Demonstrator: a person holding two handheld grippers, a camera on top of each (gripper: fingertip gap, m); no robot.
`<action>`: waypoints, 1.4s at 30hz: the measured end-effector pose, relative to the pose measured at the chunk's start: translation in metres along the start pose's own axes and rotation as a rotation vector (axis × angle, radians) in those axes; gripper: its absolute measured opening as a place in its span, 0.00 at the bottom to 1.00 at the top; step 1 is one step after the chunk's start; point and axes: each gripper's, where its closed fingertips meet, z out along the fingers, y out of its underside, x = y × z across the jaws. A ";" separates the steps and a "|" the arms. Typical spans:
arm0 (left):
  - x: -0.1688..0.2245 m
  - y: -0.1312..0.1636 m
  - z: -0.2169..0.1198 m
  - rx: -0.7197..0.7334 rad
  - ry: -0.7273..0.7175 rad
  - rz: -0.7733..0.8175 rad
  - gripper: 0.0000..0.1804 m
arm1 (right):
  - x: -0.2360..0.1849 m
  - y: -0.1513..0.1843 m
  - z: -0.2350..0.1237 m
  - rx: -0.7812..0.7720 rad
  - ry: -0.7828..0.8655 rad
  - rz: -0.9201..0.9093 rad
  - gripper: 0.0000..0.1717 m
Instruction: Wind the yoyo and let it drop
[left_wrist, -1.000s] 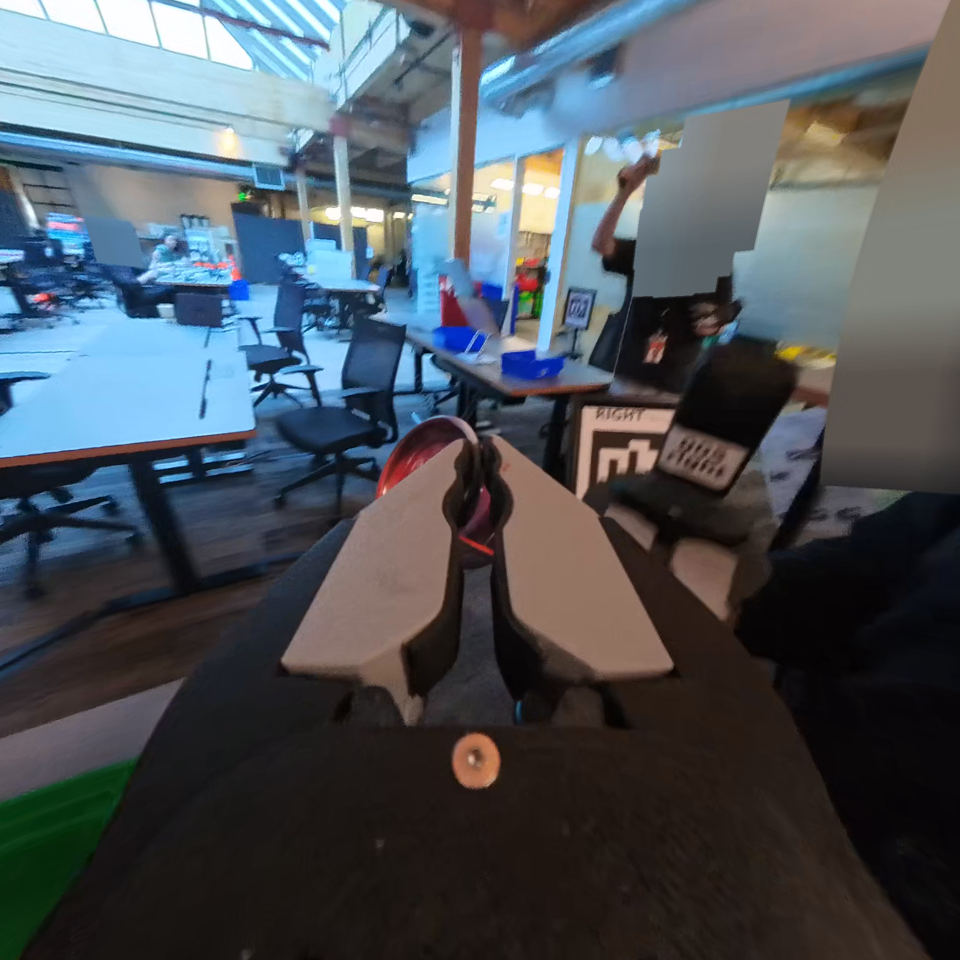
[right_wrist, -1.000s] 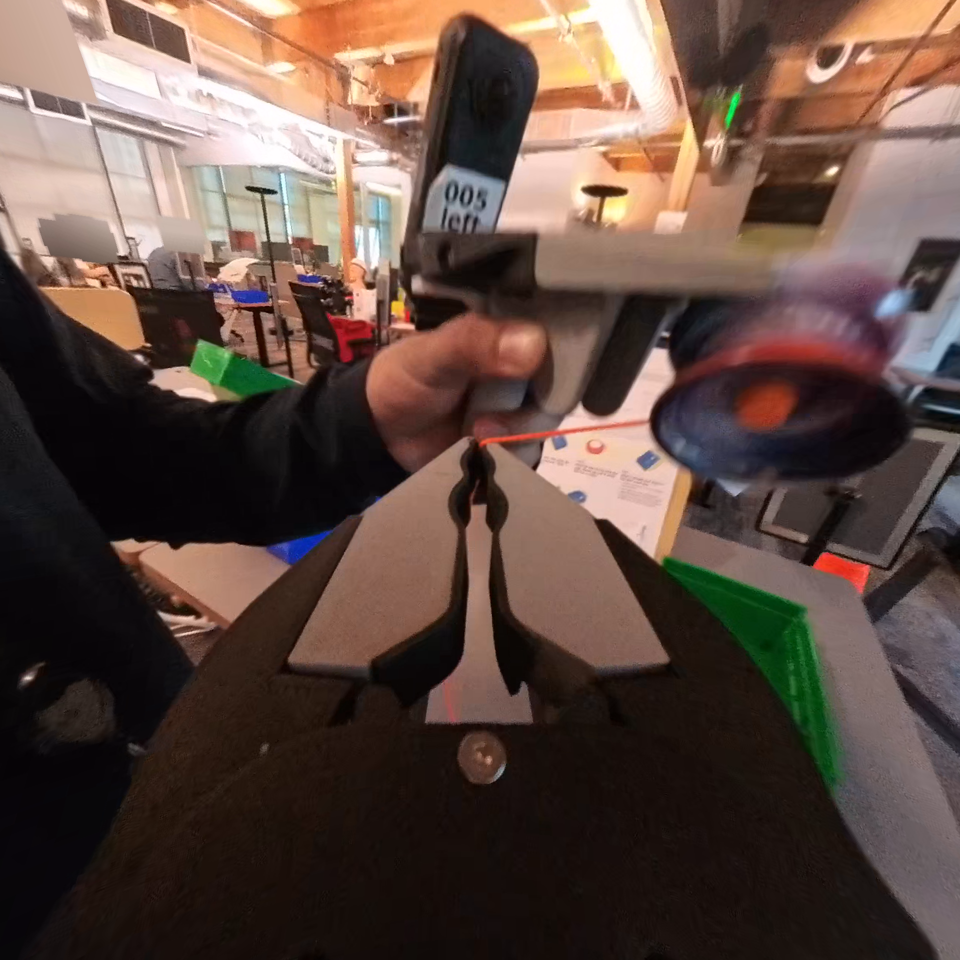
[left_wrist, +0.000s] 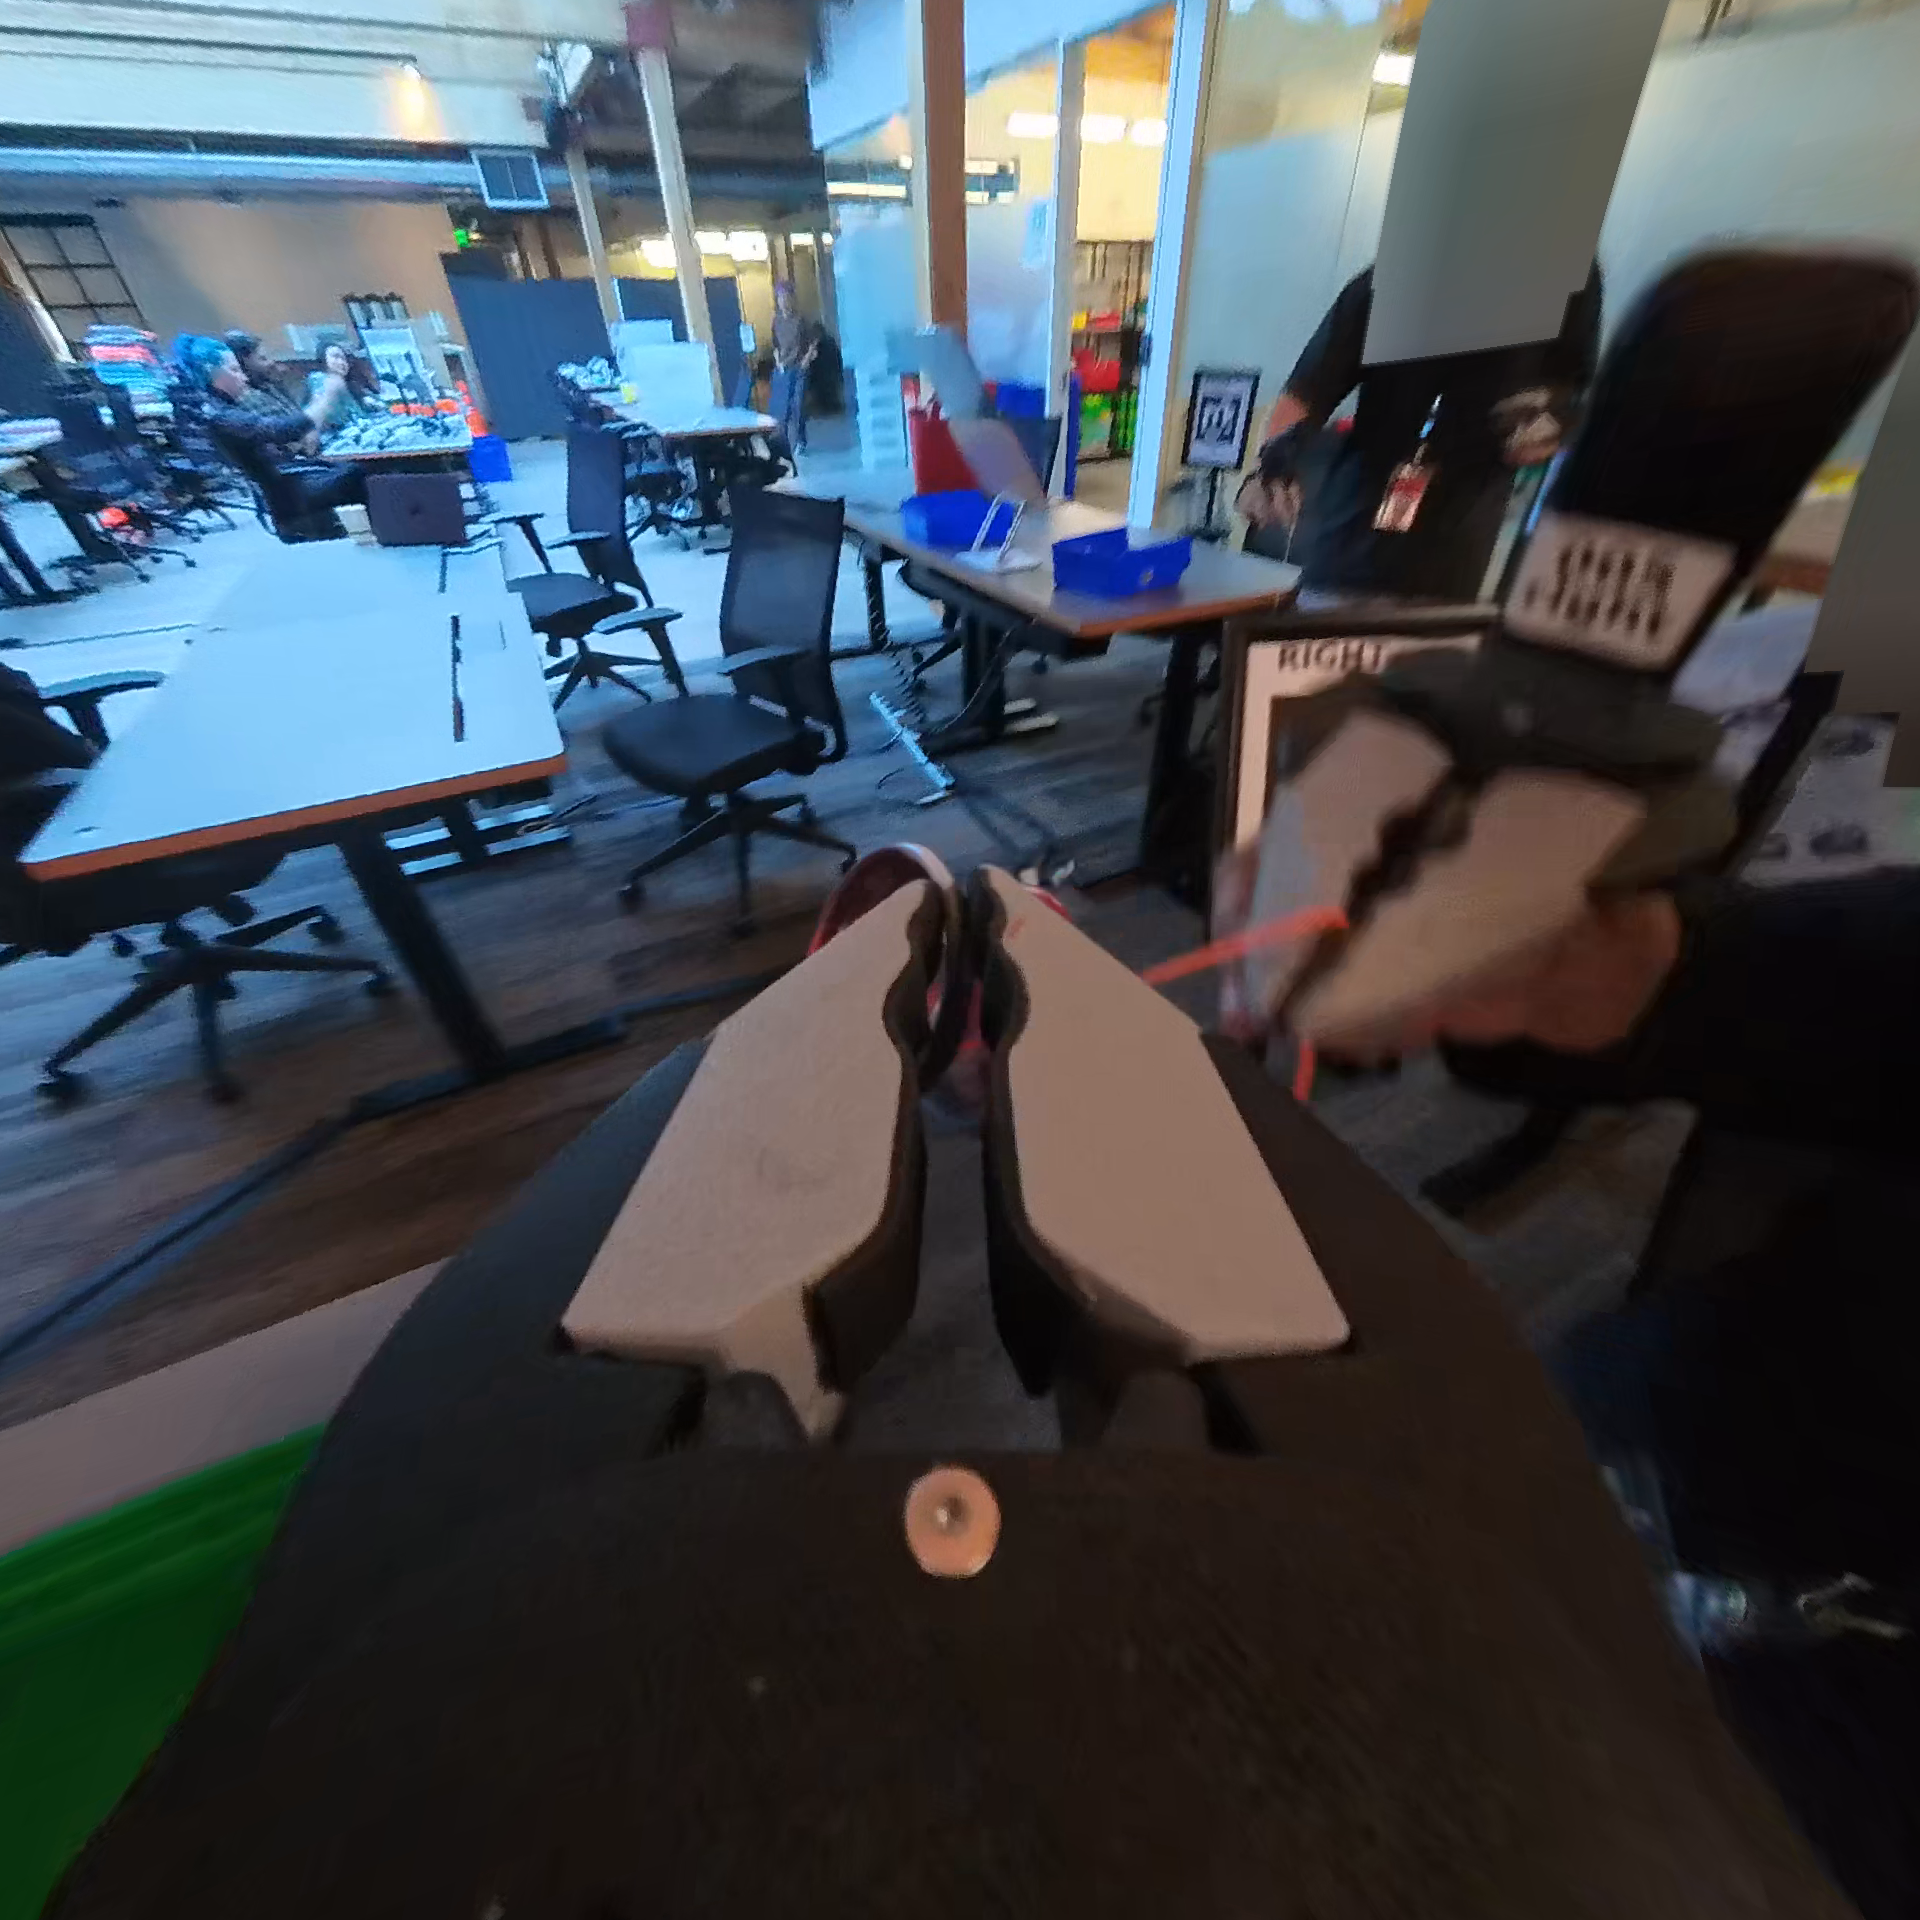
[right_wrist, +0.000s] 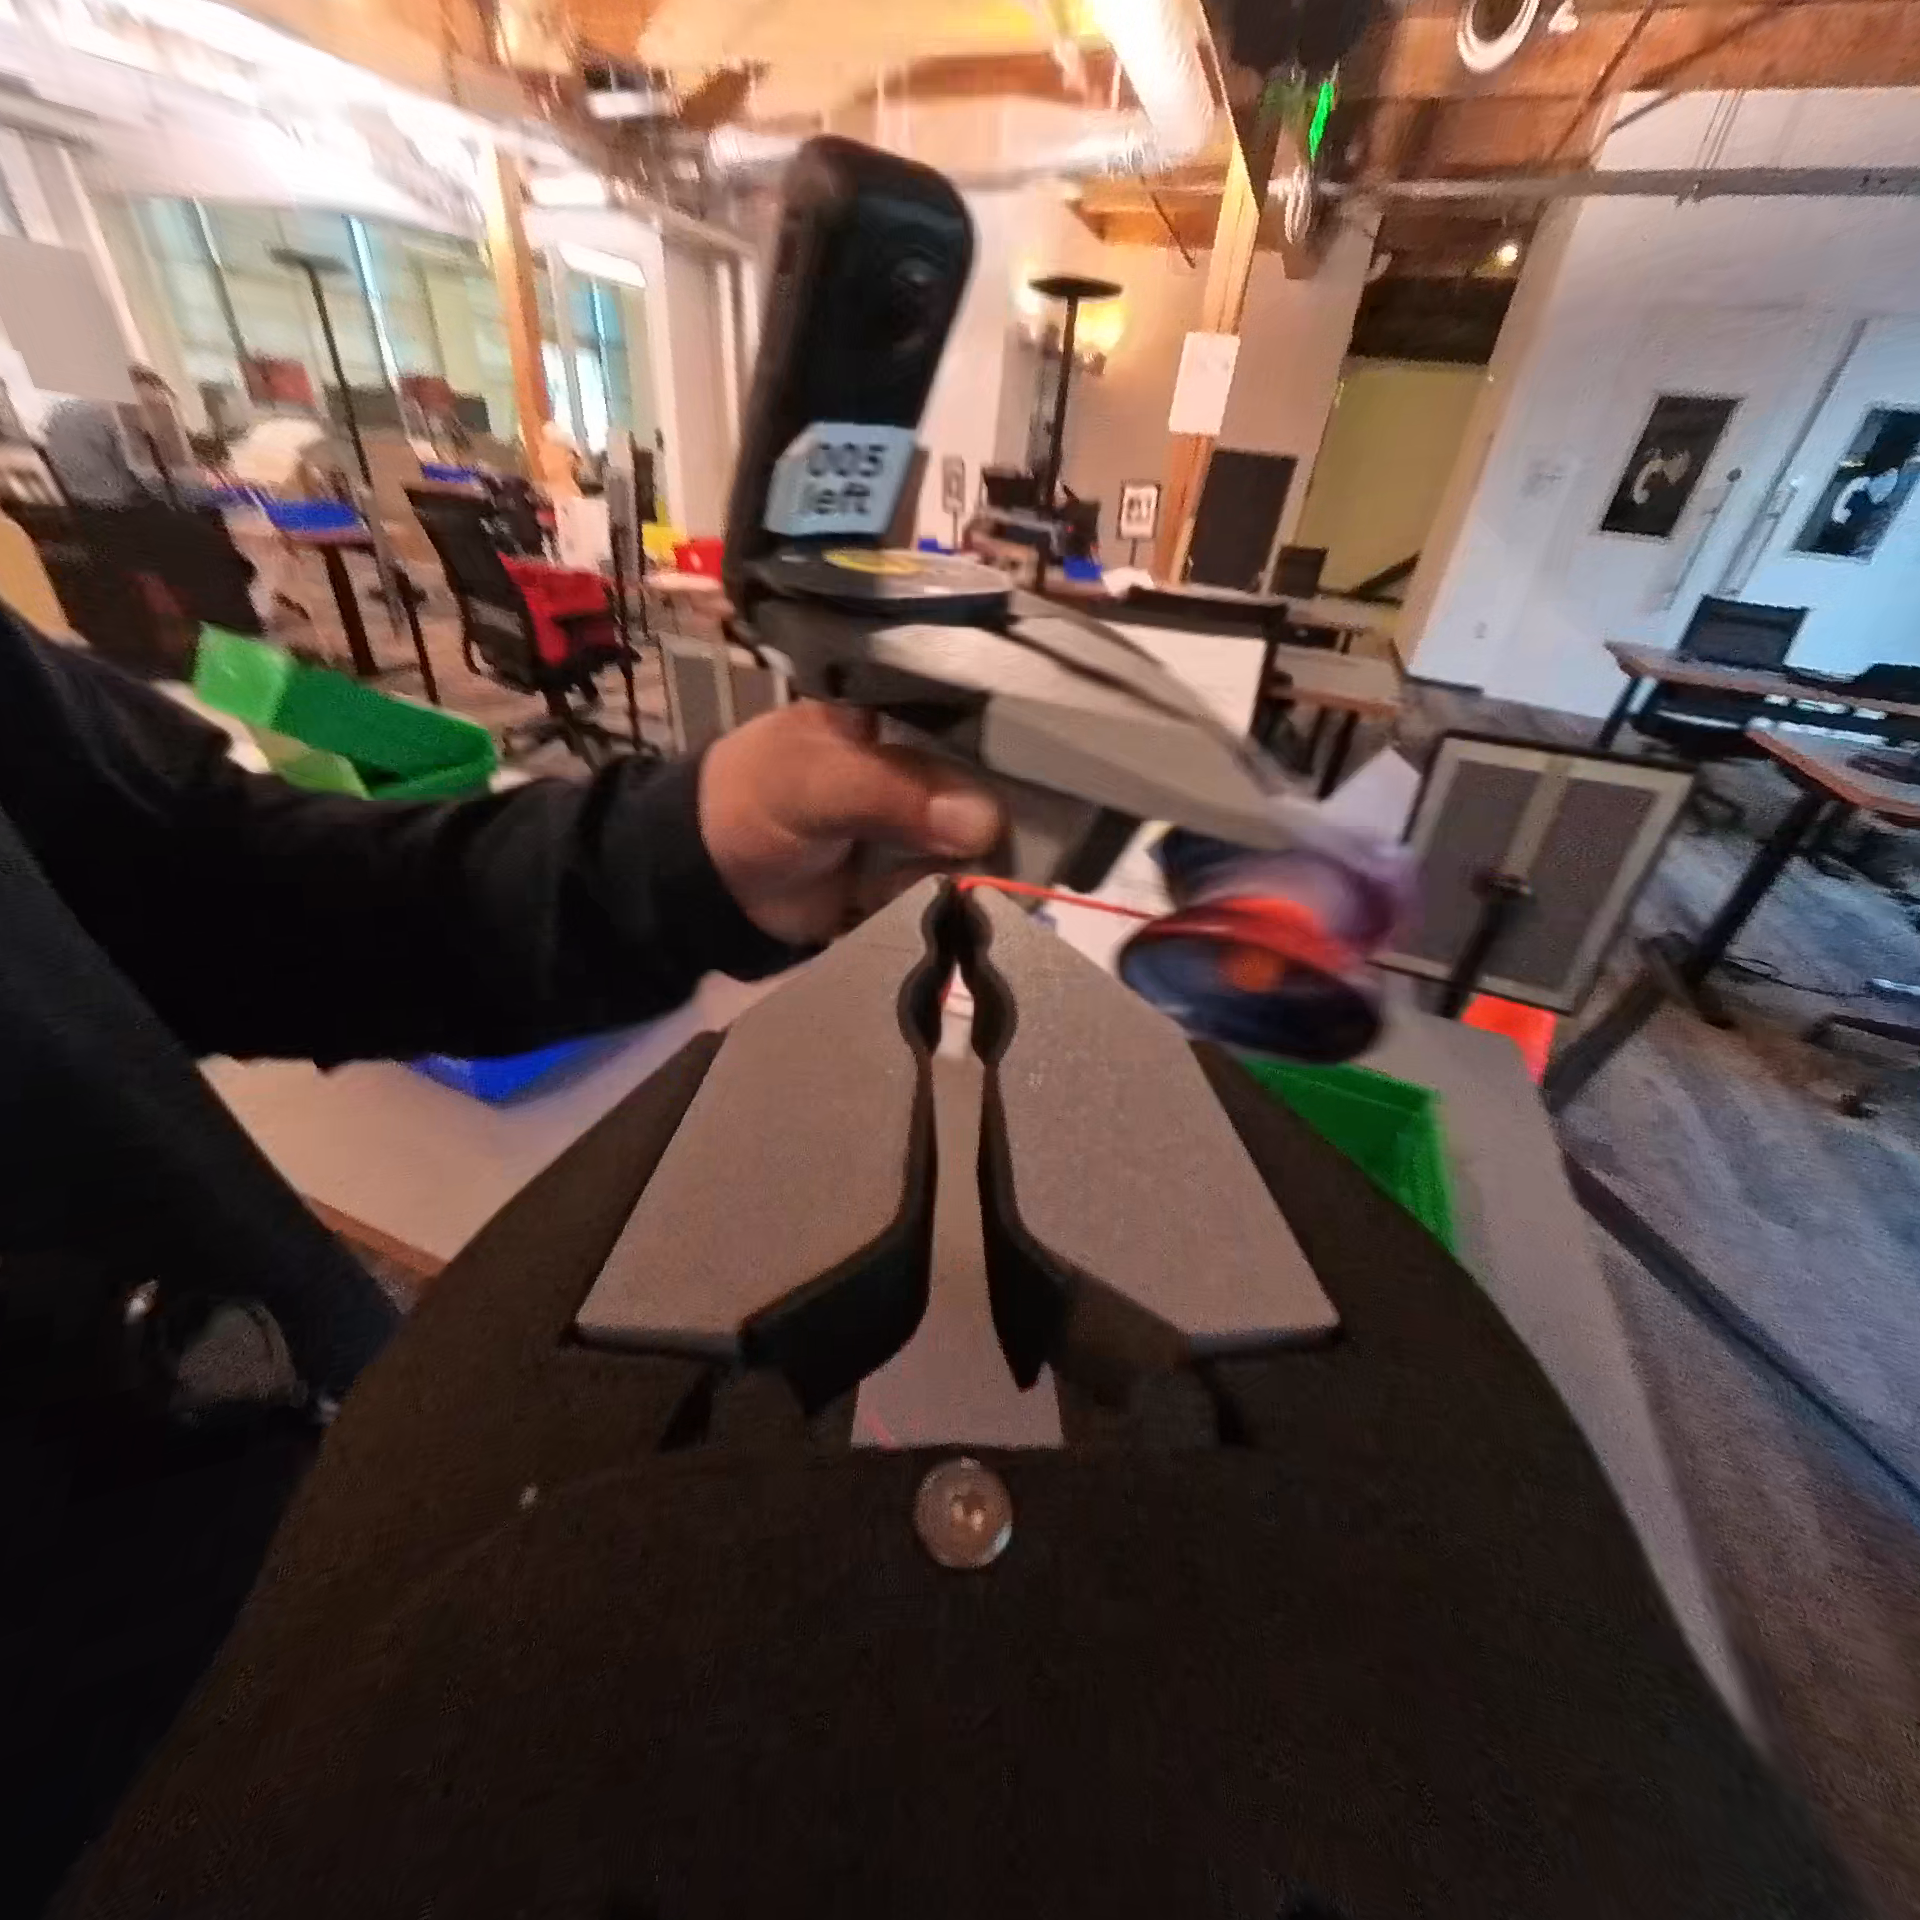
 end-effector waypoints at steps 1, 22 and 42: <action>0.002 0.003 -0.002 -0.021 0.002 0.023 0.02 | 0.013 -0.001 -0.006 -0.050 0.039 -0.053 0.00; 0.002 -0.009 -0.006 0.063 0.107 -0.126 0.00 | -0.033 0.024 0.017 -0.068 -0.059 -0.246 0.00; 0.043 -0.105 -0.037 0.484 0.445 -0.243 0.01 | 0.047 0.001 -0.004 -0.036 0.183 0.005 0.24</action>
